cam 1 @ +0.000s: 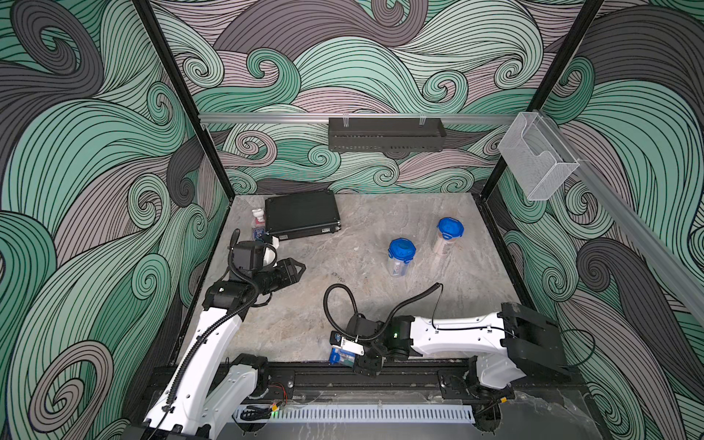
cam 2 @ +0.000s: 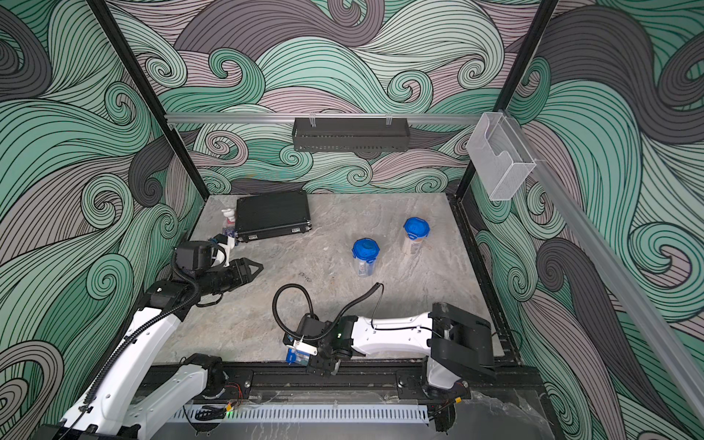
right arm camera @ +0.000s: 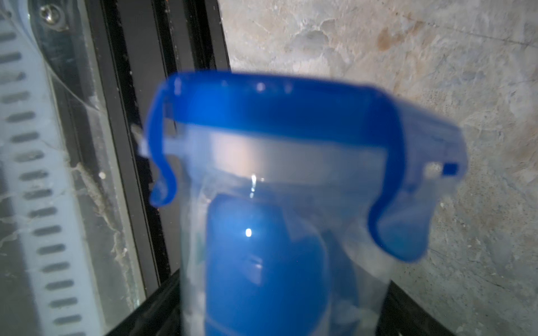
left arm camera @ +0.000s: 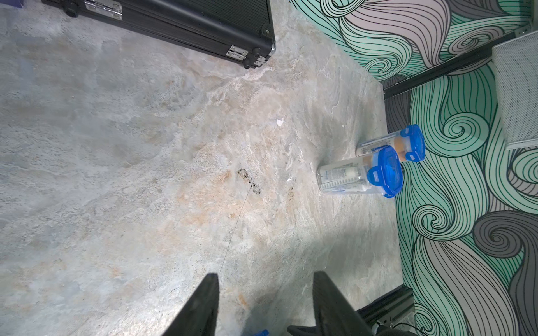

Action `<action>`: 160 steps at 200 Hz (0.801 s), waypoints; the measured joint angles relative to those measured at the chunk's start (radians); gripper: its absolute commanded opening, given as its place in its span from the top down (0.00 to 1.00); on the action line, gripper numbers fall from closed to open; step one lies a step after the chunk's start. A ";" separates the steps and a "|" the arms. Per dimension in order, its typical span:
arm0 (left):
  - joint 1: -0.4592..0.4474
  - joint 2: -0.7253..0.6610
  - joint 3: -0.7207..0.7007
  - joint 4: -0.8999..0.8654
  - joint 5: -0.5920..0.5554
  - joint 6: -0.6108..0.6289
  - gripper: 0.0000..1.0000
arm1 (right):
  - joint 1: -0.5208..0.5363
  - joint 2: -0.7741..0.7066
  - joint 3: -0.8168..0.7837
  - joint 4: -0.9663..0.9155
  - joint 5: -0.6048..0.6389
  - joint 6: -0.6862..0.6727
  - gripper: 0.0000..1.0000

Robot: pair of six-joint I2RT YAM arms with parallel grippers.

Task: Take out toiletry kits
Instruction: Pick up the container from the center of the board, then place the container at the center of the board.

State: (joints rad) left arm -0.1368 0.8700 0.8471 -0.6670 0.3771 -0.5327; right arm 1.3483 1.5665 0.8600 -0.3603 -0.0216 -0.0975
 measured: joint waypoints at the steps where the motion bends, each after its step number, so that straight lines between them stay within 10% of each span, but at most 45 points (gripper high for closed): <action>1: 0.000 0.000 0.000 0.000 0.000 0.000 0.47 | 0.000 0.000 0.000 0.001 0.000 0.000 0.19; 88: 0.005 -0.016 -0.001 -0.015 -0.002 0.013 0.45 | -0.031 0.000 -0.030 0.145 0.029 -0.007 0.44; 160: 0.003 0.044 0.080 -0.092 0.240 0.115 0.11 | -0.316 -0.235 -0.253 0.549 -0.181 -0.099 0.41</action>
State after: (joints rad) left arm -0.1337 0.9138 0.9268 -0.7586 0.6174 -0.4179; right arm 1.0321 1.3315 0.6071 0.1886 -0.2024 -0.1963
